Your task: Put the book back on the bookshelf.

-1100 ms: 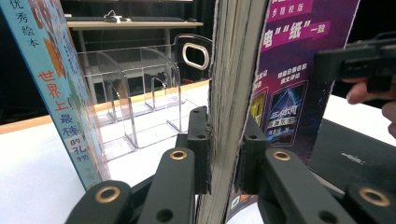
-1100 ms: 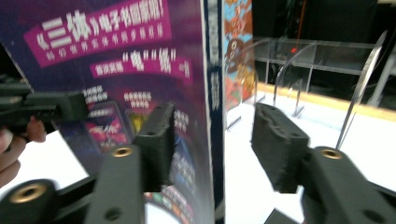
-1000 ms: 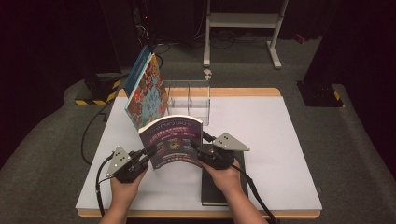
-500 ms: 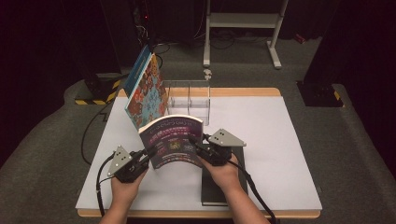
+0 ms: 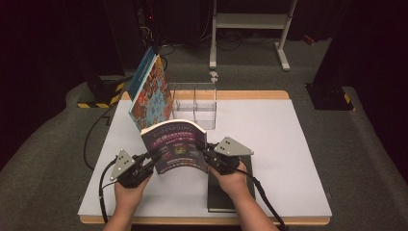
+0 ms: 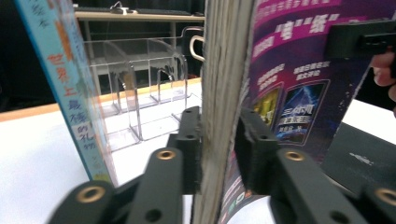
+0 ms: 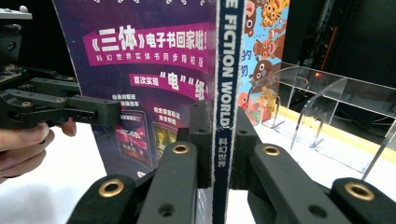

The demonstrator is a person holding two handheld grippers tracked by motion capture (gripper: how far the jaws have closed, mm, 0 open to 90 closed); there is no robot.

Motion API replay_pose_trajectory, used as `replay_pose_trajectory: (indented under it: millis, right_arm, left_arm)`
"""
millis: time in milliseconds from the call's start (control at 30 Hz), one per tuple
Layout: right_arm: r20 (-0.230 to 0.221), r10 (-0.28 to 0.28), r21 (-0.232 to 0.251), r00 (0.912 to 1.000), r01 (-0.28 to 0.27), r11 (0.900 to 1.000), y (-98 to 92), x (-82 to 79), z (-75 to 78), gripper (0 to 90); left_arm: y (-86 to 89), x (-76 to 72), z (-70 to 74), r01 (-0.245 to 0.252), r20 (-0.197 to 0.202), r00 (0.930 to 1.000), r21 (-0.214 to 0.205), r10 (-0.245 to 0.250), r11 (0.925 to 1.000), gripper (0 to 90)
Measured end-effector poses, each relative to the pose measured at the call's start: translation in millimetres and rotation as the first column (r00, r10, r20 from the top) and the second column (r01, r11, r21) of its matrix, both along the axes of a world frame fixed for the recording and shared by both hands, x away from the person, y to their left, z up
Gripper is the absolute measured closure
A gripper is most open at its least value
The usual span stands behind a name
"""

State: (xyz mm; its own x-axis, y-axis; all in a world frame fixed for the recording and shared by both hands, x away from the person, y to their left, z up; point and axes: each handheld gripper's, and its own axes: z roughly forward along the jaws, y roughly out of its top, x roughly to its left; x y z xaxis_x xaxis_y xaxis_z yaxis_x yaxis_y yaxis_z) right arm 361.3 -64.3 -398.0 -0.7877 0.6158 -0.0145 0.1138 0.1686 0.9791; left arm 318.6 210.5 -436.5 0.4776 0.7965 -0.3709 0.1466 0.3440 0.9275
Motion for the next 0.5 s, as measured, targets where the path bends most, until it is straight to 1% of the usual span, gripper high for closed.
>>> replay_pose_trajectory:
  millis: [67,133,267,333,367,500]
  right_arm:
    - [0.007,-0.002,-0.001,1.0,0.002,1.0,0.6,-0.8,-0.4,83.3]
    - [0.011,-0.003,-0.001,0.9999,0.003,1.0,1.0,-1.3,-0.6,83.4]
    - [0.02,-0.015,0.01,0.9997,0.014,0.9998,1.0,-2.6,-2.0,83.5]
    - [0.019,-0.032,0.017,0.9993,0.031,0.9994,1.1,-3.3,-2.5,83.5]
    - [0.015,-0.043,0.024,0.999,0.043,0.9988,1.2,-3.3,-2.9,83.5]
    - [0.0,-0.07,0.054,0.9975,0.07,0.9961,-0.3,-2.2,-4.4,83.6]
  left_arm:
    - [1.2,0.9,-3.5,-0.012,-0.013,0.9998,0.006,0.012,0.9999,63.1]
    - [3.7,1.6,-6.0,-0.024,-0.025,0.9994,0.003,0.024,0.9997,60.0]
    - [9.7,2.7,-9.0,-0.041,-0.044,0.9982,-0.007,0.04,0.9992,57.8]
    - [12.3,3.4,-10.3,-0.049,-0.053,0.9975,-0.023,0.047,0.9986,57.8]
    - [12.3,3.6,-10.8,-0.048,-0.055,0.9974,-0.022,0.047,0.9986,57.8]
    - [11.7,4.0,-13.3,-0.042,-0.059,0.9974,0.005,0.043,0.9991,57.8]
